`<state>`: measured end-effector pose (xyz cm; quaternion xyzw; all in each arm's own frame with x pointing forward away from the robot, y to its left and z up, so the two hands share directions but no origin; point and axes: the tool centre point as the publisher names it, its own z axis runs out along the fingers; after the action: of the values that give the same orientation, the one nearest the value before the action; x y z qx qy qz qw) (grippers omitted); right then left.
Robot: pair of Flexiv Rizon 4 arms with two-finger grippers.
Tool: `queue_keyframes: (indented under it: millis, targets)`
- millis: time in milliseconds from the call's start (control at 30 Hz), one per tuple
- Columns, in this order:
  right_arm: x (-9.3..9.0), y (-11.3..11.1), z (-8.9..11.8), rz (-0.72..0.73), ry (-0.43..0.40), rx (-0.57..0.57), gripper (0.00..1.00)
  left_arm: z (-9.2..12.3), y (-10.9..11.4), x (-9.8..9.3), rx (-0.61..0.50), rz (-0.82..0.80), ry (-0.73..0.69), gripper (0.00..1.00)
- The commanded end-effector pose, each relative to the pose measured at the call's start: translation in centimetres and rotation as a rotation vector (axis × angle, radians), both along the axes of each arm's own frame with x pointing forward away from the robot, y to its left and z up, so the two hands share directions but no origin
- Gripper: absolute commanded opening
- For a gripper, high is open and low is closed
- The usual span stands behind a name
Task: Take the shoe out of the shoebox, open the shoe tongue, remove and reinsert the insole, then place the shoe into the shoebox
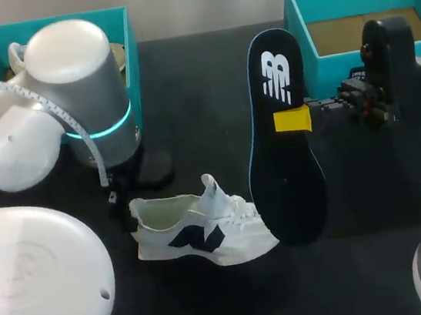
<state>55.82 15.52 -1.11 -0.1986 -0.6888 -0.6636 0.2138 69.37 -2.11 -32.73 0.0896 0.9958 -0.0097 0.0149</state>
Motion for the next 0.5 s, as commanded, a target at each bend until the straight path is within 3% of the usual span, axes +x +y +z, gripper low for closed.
queue_keyframes:
  millis: [33,500]
  targets:
    - [-0.5,0.0,0.0,-0.011,0.000,-0.001,0.00,2.1,-1.1,0.0,0.000,-0.019,0.003,1.00]
    - [-0.5,0.0,0.0,-0.011,0.000,-0.001,0.00,1.0,-6.5,0.9,-0.014,-0.034,-0.025,1.00]
